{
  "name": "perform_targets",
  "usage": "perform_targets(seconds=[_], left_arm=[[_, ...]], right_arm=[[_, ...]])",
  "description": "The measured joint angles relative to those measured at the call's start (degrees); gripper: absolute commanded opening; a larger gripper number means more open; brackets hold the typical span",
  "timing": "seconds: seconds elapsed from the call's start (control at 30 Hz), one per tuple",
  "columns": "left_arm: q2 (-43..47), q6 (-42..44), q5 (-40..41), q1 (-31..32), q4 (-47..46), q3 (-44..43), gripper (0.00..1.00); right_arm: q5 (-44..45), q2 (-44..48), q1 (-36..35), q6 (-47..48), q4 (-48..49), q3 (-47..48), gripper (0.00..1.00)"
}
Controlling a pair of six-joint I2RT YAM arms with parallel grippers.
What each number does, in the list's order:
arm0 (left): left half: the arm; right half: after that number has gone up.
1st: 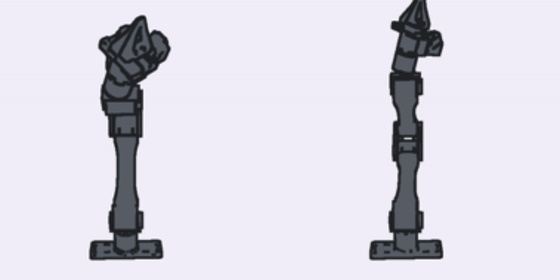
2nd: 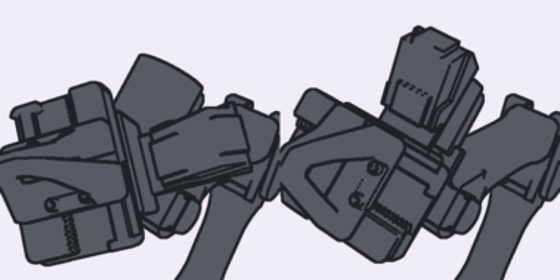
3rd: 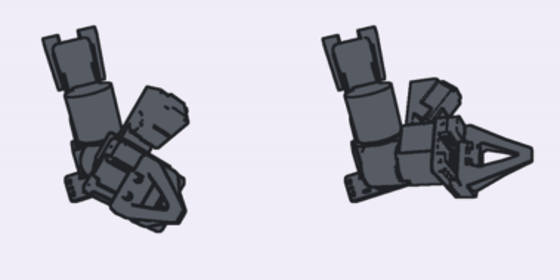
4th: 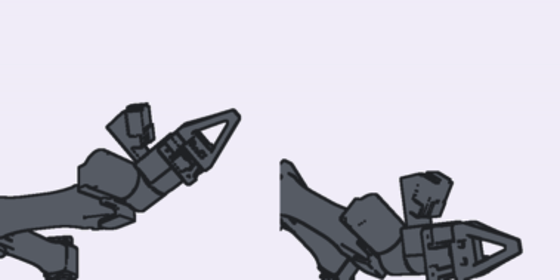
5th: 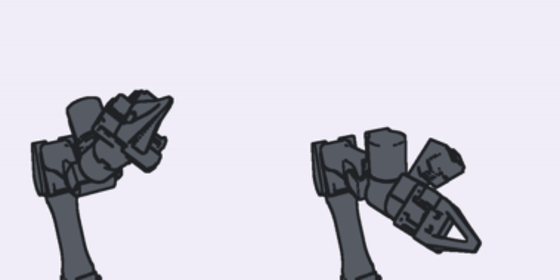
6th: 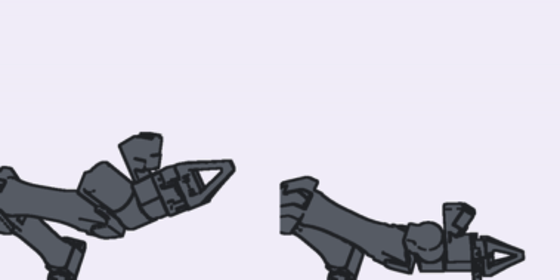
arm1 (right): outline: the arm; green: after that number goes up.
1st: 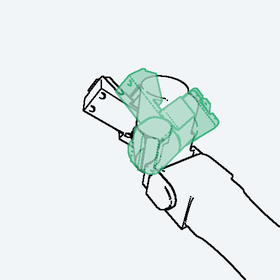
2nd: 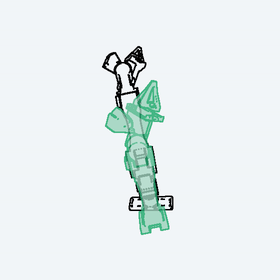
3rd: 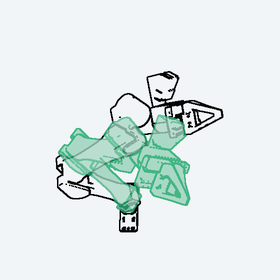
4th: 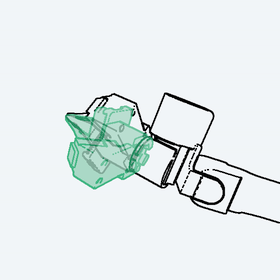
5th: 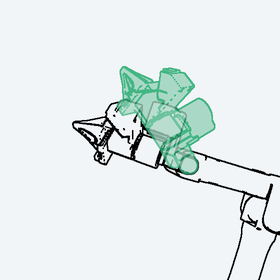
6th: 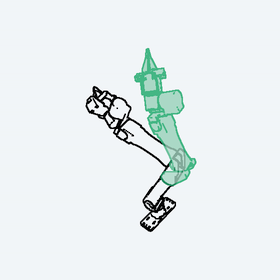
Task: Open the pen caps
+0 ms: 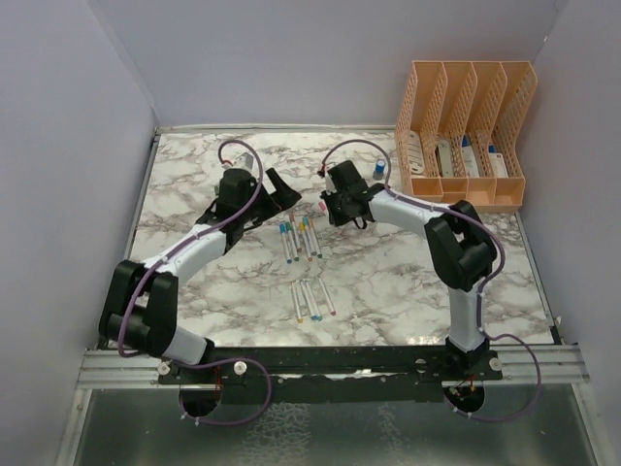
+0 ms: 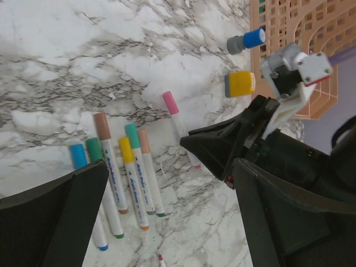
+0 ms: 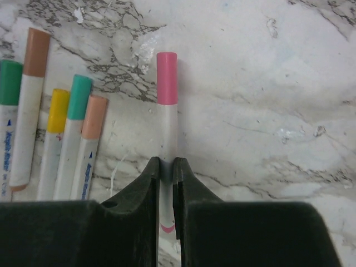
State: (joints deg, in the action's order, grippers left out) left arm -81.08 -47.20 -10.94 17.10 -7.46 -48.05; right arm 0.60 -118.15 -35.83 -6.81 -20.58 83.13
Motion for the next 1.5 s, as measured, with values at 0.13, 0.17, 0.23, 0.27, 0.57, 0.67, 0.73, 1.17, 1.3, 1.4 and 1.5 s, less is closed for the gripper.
perform_targets(seconds=[0.13,0.17,0.23,0.27,0.57,0.67,0.73,1.17,1.3,1.4,1.5], left_arm=[[-5.07,-1.55,0.33,3.76,-1.88,-2.62,0.95],[-6.4,-2.01,0.37,4.42,-2.32,-3.23,0.95],[-8.33,-2.64,0.48,5.27,-2.97,-4.24,0.94],[-9.51,-3.06,0.48,5.73,-3.32,-4.92,0.94],[-14.29,-5.2,0.94,7.82,-5.42,-9.49,0.92],[-14.62,-5.84,1.03,8.31,-6.14,-10.16,0.91],[-14.75,-6.12,1.09,8.55,-6.54,-10.49,0.88],[-15.39,-7.85,1.09,10.25,-9.62,-10.6,0.52],[-15.39,-8.13,1.09,10.51,-10.16,-10.6,0.37],[-15.39,-8.31,1.11,10.54,-10.25,-10.6,0.27],[-15.39,-8.5,1.11,10.69,-10.54,-10.6,0.21]], right_arm=[[-0.11,6.25,0.28,-0.28,0.46,-3.76,0.01],[-0.52,8.41,0.28,-0.48,0.98,-4.5,0.01],[-0.96,11.45,0.28,-0.57,1.31,-5.03,0.01],[-1.68,13.4,0.28,-0.74,2.29,-5.66,0.01],[-8.44,19.78,0.28,-2.69,4.39,-8.83,0.01],[-9.99,20.02,0.28,-3.15,4.42,-9.77,0.01],[-10.84,20.24,0.28,-3.41,4.37,-10.51,0.01],[-14.49,23.78,0.28,-3.87,6.82,-13.27,0.01],[-15.32,23.8,0.26,-3.93,7.58,-13.51,0.01],[-15.56,23.8,0.26,-4.0,7.91,-13.92,0.01],[-15.74,23.8,0.26,-4.07,8.17,-14.23,0.01]])
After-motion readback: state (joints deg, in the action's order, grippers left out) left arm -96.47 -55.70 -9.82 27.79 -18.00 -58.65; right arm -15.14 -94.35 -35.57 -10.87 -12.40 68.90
